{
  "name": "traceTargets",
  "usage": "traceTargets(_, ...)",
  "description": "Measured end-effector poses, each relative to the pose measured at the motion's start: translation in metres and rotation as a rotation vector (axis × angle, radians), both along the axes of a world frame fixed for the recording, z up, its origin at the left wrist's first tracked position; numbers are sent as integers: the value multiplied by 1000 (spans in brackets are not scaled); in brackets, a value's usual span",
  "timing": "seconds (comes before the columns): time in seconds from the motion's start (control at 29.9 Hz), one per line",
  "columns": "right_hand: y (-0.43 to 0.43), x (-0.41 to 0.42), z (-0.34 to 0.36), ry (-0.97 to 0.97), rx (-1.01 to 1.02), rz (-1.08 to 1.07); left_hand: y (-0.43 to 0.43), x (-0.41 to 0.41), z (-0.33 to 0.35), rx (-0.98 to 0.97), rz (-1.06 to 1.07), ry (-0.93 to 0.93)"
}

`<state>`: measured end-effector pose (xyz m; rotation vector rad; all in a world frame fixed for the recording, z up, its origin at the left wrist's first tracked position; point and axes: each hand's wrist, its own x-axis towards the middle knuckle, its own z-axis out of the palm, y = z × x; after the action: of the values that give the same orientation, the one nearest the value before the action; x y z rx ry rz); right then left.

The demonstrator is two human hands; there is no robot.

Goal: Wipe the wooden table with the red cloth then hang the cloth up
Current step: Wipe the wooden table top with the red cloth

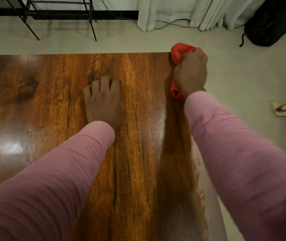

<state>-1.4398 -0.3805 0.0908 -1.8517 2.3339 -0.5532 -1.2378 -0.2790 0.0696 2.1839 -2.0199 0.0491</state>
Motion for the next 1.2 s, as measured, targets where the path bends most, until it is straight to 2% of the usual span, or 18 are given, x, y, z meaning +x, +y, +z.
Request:
traceTargets(0.1,16,24,1,-52,-7,108,6,-32,7,2,26,82)
traceTargets(0.23,49,36,-8,37,-26,415,13,-64,8,-1,43,148)
traceTargets(0.3,43,18,-8,36,-17,349,19,-69,2,7,48,149)
traceTargets(0.43,25,-5,-4,-20,-8,22,29,-70,-8,4,31,140)
traceTargets(0.5,27,5,-1,-35,-18,-34,28,-72,-8,10,38,139)
traceTargets(0.57,41,15,-2,-54,-17,41,28,-73,-6,16,28,140)
traceTargets(0.7,84,9,-7,-20,-23,359,30,-71,-6,6,21,182)
traceTargets(0.77,83,-8,-7,-3,-24,300,29,-71,-7,4,20,178)
traceTargets(0.87,64,-20,-5,-33,-10,43,28,-71,-9,6,20,170)
traceTargets(0.94,62,-9,-5,-41,-18,-30,27,-72,-9,18,30,159)
traceTargets(1.0,70,12,-5,-72,-25,22,27,-73,-9,31,35,143)
traceTargets(1.14,101,43,-10,-44,-51,299,27,-71,-11,31,24,148)
traceTargets(1.2,100,28,-10,-23,-34,301,28,-71,-10,10,20,164)
